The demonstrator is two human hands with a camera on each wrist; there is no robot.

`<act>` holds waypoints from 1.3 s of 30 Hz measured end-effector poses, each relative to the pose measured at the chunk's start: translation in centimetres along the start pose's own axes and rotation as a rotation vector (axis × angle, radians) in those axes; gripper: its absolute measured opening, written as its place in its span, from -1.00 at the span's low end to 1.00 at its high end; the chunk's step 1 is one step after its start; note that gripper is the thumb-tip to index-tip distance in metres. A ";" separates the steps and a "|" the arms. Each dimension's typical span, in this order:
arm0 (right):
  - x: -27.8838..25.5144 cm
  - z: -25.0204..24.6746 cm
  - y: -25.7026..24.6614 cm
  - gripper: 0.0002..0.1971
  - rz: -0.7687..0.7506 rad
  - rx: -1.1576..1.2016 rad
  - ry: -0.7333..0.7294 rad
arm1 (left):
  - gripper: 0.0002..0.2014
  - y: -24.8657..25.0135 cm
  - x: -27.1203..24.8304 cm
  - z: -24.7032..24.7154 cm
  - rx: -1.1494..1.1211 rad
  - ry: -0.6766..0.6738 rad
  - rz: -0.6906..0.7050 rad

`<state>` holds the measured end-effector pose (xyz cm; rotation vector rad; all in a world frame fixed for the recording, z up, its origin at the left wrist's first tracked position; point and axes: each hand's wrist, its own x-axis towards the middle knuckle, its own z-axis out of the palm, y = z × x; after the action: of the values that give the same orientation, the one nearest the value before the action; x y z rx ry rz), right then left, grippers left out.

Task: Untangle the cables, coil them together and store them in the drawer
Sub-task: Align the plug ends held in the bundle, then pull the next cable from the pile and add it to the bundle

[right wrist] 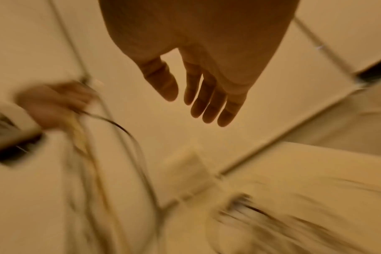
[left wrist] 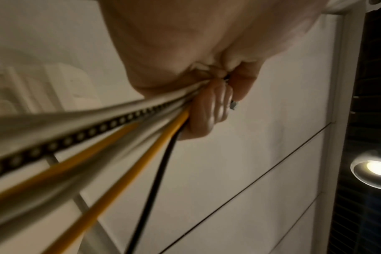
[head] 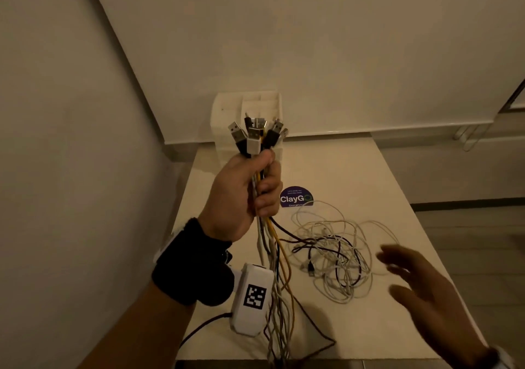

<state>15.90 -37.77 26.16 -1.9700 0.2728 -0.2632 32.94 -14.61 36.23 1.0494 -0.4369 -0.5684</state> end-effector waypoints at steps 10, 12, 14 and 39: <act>4.3 13.0 -9.7 -0.96 -0.127 0.322 -0.502 | -0.71 -1.5 -3.4 0.9 0.084 -0.002 0.058; 3.6 14.4 -8.3 -0.74 -0.106 0.261 -0.603 | -0.68 -1.5 -3.9 0.6 0.101 0.007 0.068; 3.2 15.5 -6.9 -0.55 -0.093 0.241 -0.620 | -0.67 -1.2 -4.1 0.4 0.120 0.003 0.089; -1.9 16.7 12.0 -0.17 0.340 -0.202 -0.944 | -0.70 1.0 -2.2 1.3 -0.257 -0.244 0.125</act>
<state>18.35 -27.49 8.42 -1.9832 0.0063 0.9257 30.68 -13.77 37.54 0.7047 -0.6215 -0.6247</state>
